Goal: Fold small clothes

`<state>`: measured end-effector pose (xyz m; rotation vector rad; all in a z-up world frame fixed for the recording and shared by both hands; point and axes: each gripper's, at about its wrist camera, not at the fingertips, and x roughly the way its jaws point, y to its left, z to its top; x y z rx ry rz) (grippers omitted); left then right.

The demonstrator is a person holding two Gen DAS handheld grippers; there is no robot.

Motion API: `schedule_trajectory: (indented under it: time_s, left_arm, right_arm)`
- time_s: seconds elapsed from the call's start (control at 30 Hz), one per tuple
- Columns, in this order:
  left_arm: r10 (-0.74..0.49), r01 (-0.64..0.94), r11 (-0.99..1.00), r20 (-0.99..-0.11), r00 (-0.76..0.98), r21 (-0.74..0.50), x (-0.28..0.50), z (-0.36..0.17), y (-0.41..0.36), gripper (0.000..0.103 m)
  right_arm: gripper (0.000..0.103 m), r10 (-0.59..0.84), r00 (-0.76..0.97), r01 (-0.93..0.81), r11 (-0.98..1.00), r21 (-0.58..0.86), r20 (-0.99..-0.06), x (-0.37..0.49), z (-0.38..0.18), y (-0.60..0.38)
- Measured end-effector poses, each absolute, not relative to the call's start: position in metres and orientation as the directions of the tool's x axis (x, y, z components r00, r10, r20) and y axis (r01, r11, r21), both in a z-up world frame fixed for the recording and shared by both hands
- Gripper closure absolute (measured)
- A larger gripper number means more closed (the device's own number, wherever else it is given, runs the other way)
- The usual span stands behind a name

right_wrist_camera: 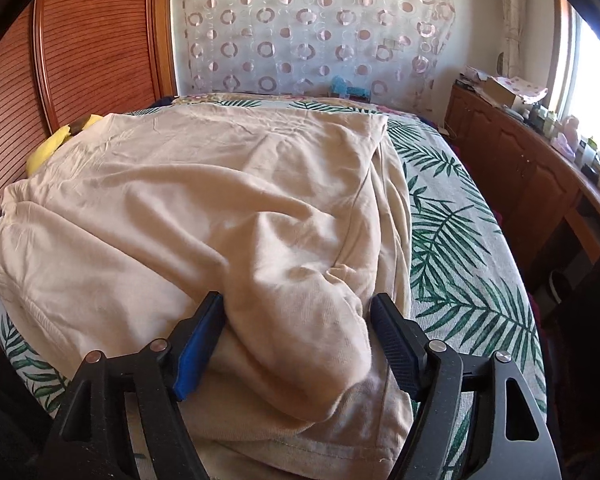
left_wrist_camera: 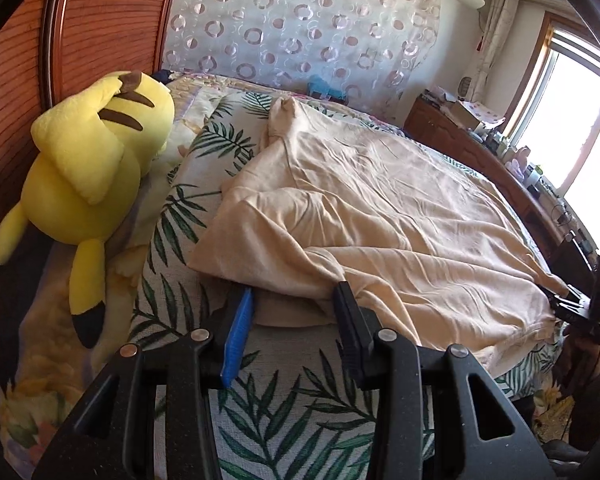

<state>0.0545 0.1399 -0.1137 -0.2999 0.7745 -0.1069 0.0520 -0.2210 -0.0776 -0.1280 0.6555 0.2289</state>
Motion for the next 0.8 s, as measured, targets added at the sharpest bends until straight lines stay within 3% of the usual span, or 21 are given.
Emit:
schedule_trajectory:
  time_s: [0.13, 0.43, 0.47, 0.5, 0.53, 0.6, 0.8]
  left_arm:
    - [-0.204, -0.005, 0.956, -0.680, 0.704, -0.292, 0.057, -0.116, 0.132, 0.059]
    - [-0.172, -0.031, 0.961, -0.680, 0.713, -0.276, 0.063, -0.116, 0.128, 0.059]
    - [-0.179, -0.036, 0.956, -0.675, 0.716, -0.291, 0.063, -0.116, 0.131, 0.062]
    - [-0.176, -0.046, 0.954, -0.674, 0.717, -0.297, 0.063, -0.117, 0.133, 0.077]
    - [-0.168, -0.056, 0.954, -0.679, 0.715, -0.295, 0.064, -0.118, 0.135, 0.086]
    - [-0.182, -0.054, 0.948, -0.675, 0.715, -0.313, 0.064, -0.120, 0.140, 0.096]
    - [-0.169, -0.060, 0.946, -0.644, 0.746, -0.318, 0.051, -0.109, 0.149, 0.099]
  right_arm:
    - [0.019, 0.172, 0.778, -0.250, 0.967, -0.046, -0.604, 0.053, -0.080, -0.223]
    - [0.019, 0.180, 0.786, -0.253, 0.967, -0.041, -0.592, 0.051, -0.084, -0.226]
    - [0.019, 0.180, 0.786, -0.253, 0.967, -0.041, -0.592, 0.051, -0.083, -0.225]
    - [0.019, 0.180, 0.786, -0.253, 0.967, -0.042, -0.592, 0.051, -0.084, -0.225]
    - [0.019, 0.181, 0.786, -0.254, 0.966, -0.042, -0.591, 0.051, -0.084, -0.226]
    - [0.019, 0.182, 0.786, -0.255, 0.966, -0.043, -0.591, 0.052, -0.084, -0.227]
    - [0.019, 0.183, 0.786, -0.257, 0.965, -0.042, -0.591, 0.052, -0.084, -0.227]
